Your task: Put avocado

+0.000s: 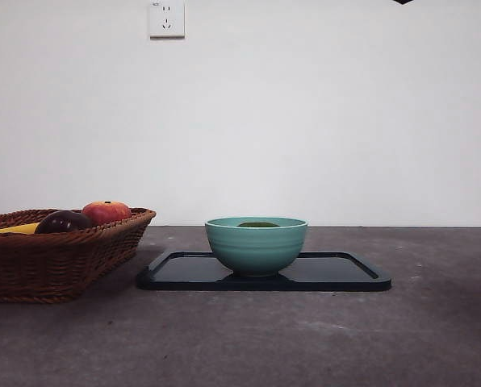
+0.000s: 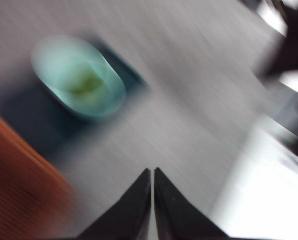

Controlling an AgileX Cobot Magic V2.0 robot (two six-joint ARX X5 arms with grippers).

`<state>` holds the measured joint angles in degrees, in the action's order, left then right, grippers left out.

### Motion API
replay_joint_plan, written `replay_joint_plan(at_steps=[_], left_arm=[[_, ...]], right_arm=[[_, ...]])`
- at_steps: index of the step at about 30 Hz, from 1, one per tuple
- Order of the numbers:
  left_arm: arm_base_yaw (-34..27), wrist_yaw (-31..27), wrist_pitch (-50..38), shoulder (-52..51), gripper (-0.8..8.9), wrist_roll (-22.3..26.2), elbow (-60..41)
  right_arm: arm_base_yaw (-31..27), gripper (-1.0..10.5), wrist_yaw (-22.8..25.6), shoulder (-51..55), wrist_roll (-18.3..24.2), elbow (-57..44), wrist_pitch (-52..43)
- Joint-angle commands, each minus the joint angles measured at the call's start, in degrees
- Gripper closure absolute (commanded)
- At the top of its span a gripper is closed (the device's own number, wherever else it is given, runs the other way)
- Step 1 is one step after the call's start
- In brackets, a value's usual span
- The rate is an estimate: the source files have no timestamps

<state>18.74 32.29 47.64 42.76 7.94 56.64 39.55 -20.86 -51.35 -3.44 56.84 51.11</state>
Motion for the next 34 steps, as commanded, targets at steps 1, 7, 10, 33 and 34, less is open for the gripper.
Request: replay_joint_plan(at_steps=[1, 7, 10, 33, 34], left_arm=[[-3.6, -6.5, -19.6, -4.4, 8.05, 3.5, -2.7], [-11.8, -25.5, -45.9, -15.7, 8.05, 2.9, -15.5], [-14.6, -31.7, -49.5, -20.6, 8.05, 2.9, -21.5], [-19.8, -33.9, -41.8, -40.2, 8.05, -0.7, -50.0], [-19.8, -33.8, -40.8, -40.3, 8.05, -0.7, -50.2]], right_arm=[[0.5, 9.4, -0.1, -0.2, -0.4, 0.3, -0.6], [0.5, 9.4, -0.1, -0.2, -0.4, 0.3, -0.6], [0.5, 9.4, -0.1, -0.2, -0.4, 0.3, -0.6], [0.5, 9.4, -0.1, -0.2, -0.4, 0.3, -0.6], [0.5, 9.4, -0.1, -0.2, -0.4, 0.3, -0.6]])
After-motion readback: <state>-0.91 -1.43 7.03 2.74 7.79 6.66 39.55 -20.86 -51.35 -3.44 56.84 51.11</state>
